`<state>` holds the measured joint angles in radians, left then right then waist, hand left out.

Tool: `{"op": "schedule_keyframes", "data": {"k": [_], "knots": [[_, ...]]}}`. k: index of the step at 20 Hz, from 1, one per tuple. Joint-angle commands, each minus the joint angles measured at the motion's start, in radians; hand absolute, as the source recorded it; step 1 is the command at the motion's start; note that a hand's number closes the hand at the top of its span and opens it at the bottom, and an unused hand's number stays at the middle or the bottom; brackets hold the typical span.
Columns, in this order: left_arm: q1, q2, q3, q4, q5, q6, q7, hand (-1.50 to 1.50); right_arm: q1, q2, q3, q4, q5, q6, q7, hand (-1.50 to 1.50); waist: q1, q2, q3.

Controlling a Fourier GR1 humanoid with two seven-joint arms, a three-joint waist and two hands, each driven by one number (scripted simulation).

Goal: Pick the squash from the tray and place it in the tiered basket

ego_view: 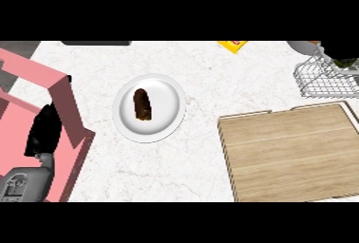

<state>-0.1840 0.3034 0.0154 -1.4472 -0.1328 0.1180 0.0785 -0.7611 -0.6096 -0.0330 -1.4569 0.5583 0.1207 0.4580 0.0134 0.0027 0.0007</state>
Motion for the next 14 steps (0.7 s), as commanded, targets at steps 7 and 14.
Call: {"op": "schedule_keyframes", "data": {"k": [7, 14], "knots": [[0.010, -0.017, 0.009, 0.007, -0.002, -0.004, -0.021, 0.00, -0.050, -0.172, 0.027, 0.331, 0.273, -0.103, -0.183, 1.50, 0.005, 0.005, -0.001], [-0.008, -0.034, -0.005, 0.004, -0.039, 0.002, 0.000, 0.00, -0.163, -0.158, -0.028, 0.702, 0.307, -0.231, -0.429, 1.50, 0.011, 0.005, 0.000]]}}
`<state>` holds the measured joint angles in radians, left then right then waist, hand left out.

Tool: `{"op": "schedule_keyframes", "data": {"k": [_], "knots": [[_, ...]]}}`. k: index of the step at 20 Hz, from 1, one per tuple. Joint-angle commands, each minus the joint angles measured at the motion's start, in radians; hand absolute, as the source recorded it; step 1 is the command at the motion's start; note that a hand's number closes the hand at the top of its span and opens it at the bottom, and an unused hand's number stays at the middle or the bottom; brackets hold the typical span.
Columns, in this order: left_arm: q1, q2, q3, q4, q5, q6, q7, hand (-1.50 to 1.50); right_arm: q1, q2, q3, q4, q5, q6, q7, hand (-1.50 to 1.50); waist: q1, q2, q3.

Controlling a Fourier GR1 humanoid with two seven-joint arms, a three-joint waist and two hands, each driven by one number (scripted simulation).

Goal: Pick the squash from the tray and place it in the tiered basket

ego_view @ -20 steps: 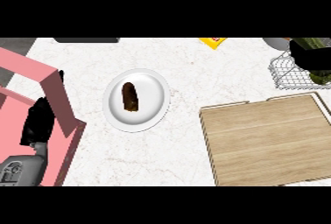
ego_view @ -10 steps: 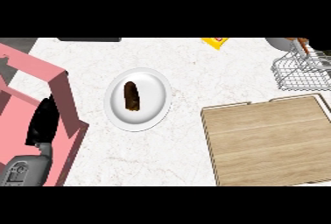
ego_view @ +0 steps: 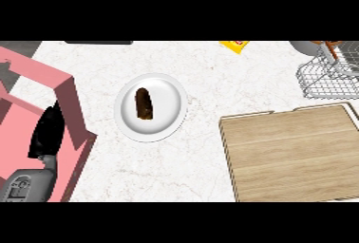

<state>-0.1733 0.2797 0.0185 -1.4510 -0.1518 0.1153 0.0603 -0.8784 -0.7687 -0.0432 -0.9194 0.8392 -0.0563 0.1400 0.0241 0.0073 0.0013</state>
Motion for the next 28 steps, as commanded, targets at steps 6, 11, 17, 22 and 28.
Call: {"op": "schedule_keyframes", "data": {"k": [6, 11, 17, 22, 28], "knots": [[0.039, 0.017, 0.019, -0.054, 0.017, -0.044, 0.014, 0.00, -0.111, -0.042, -0.060, 0.341, -0.011, 0.023, -0.286, 1.50, 0.010, 0.000, 0.000], [-0.072, -0.008, 0.021, 0.053, -0.009, -0.025, 0.031, 0.00, -0.103, -0.003, -0.080, 0.451, -0.015, 0.001, -0.362, 1.50, -0.001, 0.003, 0.000], [0.002, -0.040, -0.004, 0.010, -0.029, -0.004, -0.012, 0.00, -0.116, -0.010, -0.172, 0.600, -0.095, 0.102, -0.306, -1.50, 0.011, 0.006, 0.000], [-0.022, 0.000, 0.026, -0.017, -0.008, -0.045, 0.022, 0.00, -0.110, -0.029, -0.256, 0.646, -0.162, 0.054, -0.419, -1.50, 0.008, 0.007, 0.001], [0.018, -0.005, 0.039, 0.002, -0.001, -0.053, -0.015, 0.00, -0.152, 0.000, -0.342, 0.621, -0.244, -0.031, -0.411, -1.50, 0.004, 0.002, 0.000]]}}
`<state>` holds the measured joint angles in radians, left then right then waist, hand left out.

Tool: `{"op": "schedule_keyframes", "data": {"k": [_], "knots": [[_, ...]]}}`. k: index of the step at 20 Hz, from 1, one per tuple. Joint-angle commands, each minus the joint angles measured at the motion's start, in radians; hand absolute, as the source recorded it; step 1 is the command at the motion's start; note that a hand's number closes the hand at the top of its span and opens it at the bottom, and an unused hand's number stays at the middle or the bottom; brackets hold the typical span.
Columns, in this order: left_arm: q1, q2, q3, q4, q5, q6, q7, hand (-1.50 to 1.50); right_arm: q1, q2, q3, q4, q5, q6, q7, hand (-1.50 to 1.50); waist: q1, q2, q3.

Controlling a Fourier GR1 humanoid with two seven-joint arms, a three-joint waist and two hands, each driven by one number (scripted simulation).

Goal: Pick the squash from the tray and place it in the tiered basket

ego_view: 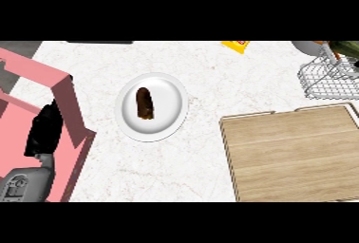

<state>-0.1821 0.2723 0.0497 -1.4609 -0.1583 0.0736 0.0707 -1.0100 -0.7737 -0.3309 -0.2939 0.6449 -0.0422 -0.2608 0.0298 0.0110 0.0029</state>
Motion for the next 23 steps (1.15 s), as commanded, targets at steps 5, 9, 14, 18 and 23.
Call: {"op": "schedule_keyframes", "data": {"k": [5, 9, 14, 18, 23], "knots": [[0.011, -0.008, 0.001, 0.001, -0.001, -0.010, -0.002, 0.00, -0.063, -0.152, -0.102, 0.005, -0.080, 0.010, 0.004, -1.50, 0.003, 0.001, -0.001], [0.001, -0.032, 0.005, 0.030, -0.027, 0.031, -0.017, 0.00, -0.021, -0.223, -0.143, 0.030, -0.130, 0.122, 0.045, -1.50, -0.021, -0.004, -0.002], [0.012, -0.022, -0.001, -0.059, -0.023, 0.012, 0.065, 0.00, 0.074, -0.343, -0.194, 0.078, -0.183, 0.262, 0.010, -1.50, -0.020, -0.008, -0.001], [0.031, 0.010, 0.029, -0.023, -0.005, -0.018, -0.002, 0.00, 0.171, -0.455, -0.245, 0.128, -0.226, 0.371, -0.085, -1.50, -0.020, -0.003, 0.001], [0.048, 0.007, 0.034, -0.009, 0.010, -0.039, -0.023, 0.00, 0.293, -0.505, -0.320, 0.176, -0.299, 0.453, -0.210, -1.50, -0.022, -0.001, 0.002]]}}
